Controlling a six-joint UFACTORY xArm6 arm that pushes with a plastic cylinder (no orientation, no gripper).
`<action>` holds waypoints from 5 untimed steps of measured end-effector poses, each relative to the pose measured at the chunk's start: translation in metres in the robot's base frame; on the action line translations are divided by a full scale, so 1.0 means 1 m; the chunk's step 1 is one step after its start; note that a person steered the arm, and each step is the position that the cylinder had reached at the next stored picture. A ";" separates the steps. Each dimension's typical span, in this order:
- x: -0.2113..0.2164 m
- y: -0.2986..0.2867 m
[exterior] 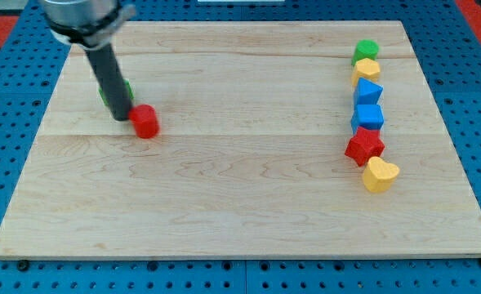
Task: Slide red circle below the yellow heart
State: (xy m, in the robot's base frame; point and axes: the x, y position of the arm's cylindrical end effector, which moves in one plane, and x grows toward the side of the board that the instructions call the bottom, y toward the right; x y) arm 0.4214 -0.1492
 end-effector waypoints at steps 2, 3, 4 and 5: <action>-0.003 0.073; 0.031 0.105; 0.075 0.120; 0.073 0.074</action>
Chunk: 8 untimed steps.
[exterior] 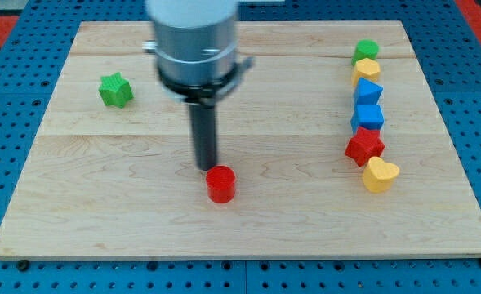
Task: Slide red circle below the yellow heart
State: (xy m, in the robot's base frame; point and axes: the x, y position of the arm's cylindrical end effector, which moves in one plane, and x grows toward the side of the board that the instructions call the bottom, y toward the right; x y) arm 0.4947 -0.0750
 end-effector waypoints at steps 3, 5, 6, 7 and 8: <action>0.033 0.083; 0.048 0.136; 0.050 0.122; 0.064 0.109; 0.073 0.135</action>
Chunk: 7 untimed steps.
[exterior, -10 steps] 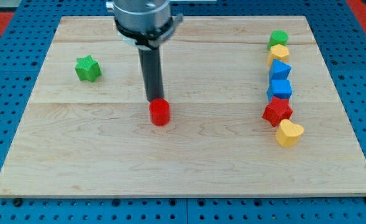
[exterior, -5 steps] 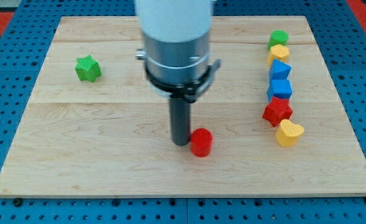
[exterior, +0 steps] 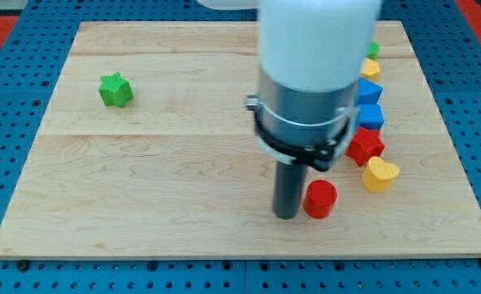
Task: Slide red circle below the yellow heart
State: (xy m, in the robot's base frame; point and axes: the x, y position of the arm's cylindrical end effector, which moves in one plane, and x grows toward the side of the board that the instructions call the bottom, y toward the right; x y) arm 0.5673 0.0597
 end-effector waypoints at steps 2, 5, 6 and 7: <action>0.000 0.067; -0.025 -0.029; -0.051 -0.027; -0.071 0.014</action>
State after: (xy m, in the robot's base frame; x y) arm 0.4967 0.0739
